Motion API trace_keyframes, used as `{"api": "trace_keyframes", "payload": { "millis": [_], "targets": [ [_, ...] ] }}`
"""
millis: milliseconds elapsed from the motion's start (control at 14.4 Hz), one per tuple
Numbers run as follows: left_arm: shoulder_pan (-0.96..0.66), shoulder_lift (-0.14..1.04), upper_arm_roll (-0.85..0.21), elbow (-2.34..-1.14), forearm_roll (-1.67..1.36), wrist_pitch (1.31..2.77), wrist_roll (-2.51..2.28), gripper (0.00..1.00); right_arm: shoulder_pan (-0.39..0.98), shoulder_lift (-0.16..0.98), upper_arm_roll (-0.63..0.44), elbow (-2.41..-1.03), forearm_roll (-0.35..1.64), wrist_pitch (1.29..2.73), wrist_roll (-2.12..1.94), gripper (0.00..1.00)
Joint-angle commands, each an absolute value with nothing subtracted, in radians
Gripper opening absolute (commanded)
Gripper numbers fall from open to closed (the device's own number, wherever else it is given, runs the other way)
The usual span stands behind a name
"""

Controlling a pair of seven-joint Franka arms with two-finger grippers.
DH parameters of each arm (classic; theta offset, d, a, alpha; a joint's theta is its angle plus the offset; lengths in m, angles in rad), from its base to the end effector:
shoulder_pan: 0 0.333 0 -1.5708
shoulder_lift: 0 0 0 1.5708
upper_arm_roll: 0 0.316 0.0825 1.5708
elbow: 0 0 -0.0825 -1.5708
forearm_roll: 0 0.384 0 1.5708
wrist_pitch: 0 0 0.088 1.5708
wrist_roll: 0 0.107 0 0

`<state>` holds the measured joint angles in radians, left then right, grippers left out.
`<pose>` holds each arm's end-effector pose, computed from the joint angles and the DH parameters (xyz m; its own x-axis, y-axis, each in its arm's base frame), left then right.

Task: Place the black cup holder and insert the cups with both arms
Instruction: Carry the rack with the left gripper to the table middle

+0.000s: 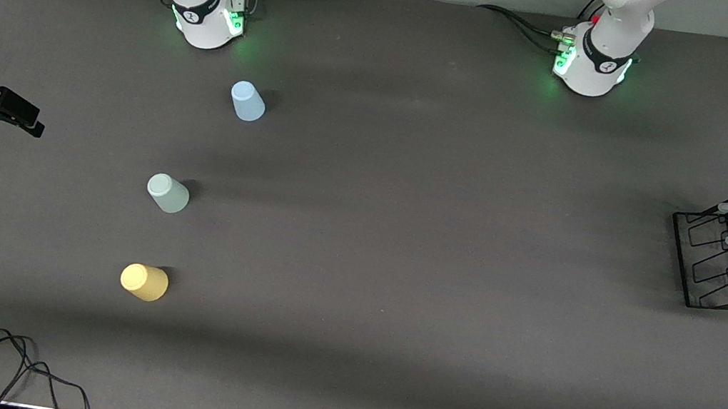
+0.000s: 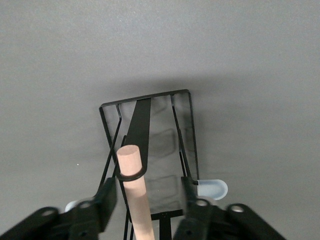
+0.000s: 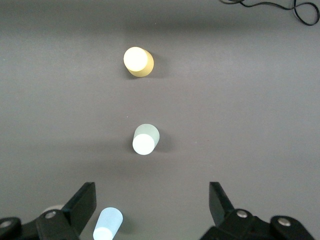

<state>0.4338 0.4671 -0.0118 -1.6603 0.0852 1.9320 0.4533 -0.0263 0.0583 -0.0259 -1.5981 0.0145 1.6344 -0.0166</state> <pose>0.5914 0.2728 0.3233 0.9764 -0.0696 -0.2047 -0.0658 -0.9975 0.0252 0.5754 -0.0282 0.5841 0.9991 -0.0365 -0.0218 -0.0368 -0.9992 -0.0133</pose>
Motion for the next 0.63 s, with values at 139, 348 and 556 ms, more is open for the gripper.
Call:
{"api": "trace_keyframes", "payload": {
  "millis": [139, 348, 556],
  "targets": [
    [0.423, 0.428, -0.026, -1.689, 0.100, 1.928, 0.466, 0.00, -0.031, 0.132, -0.020, -1.583, 0.017, 1.694, 0.005, 1.00],
    [0.355, 0.419, -0.029, -1.657, 0.100, 1.864, 0.433, 0.00, -0.031, 0.132, -0.020, -1.586, 0.017, 1.694, 0.005, 1.00],
    [0.252, 0.419, -0.034, -1.608, 0.083, 1.783, 0.310, 0.00, -0.031, 0.127, -0.020, -1.586, 0.017, 1.687, 0.003, 1.00]
  ]
}}
